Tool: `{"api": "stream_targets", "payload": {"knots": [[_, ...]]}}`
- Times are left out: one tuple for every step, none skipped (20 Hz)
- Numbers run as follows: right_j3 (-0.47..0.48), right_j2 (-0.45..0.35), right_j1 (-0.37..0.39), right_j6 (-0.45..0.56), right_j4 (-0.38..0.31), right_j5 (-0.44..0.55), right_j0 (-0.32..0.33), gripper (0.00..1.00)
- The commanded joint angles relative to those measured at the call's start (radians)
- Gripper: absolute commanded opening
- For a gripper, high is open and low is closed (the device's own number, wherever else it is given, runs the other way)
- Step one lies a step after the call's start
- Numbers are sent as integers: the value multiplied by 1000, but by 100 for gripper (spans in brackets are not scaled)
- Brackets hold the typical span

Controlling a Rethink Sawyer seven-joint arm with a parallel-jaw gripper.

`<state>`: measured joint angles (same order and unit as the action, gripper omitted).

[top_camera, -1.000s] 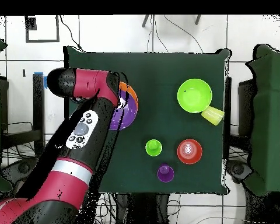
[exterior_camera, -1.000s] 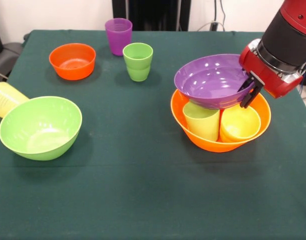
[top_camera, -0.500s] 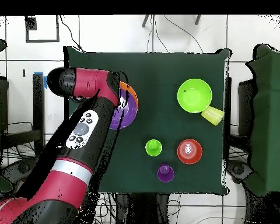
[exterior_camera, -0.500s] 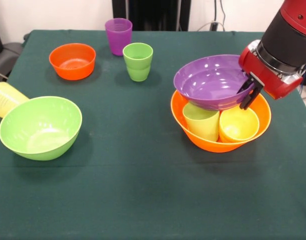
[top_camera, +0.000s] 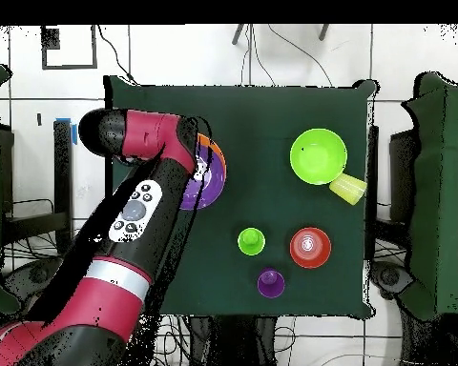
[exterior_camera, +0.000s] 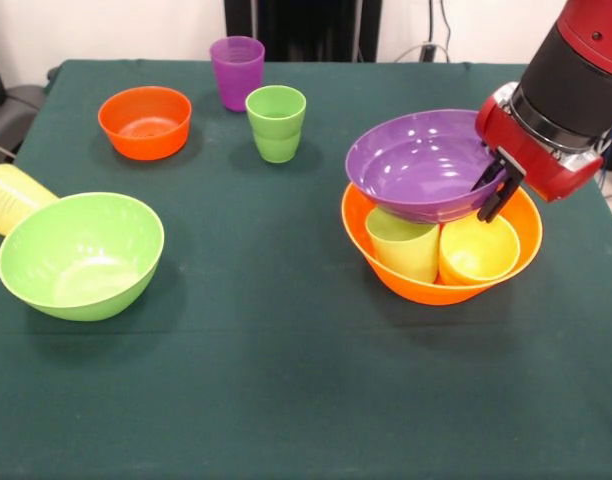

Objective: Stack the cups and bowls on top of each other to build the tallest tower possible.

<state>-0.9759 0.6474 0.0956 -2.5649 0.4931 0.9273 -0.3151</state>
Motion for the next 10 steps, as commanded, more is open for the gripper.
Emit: {"api": "stream_targets", "payload": {"knots": [[61, -86, -56, -264, 46, -139, 2, 0], [62, -86, -58, -265, 49, -143, 1, 0], [65, -86, -61, -266, 53, -146, 2, 0], [66, -88, -61, -263, 57, -152, 3, 0], [67, -90, -62, -260, 61, -159, 5, 0], [67, -90, -61, -258, 64, -160, 5, 0], [73, -88, -65, -257, 68, -161, 6, 0], [75, -87, -65, -256, 71, -161, 7, 0], [78, -87, -68, -256, 74, -162, 7, 0], [80, -87, -69, -256, 78, -165, 7, 0]]}}
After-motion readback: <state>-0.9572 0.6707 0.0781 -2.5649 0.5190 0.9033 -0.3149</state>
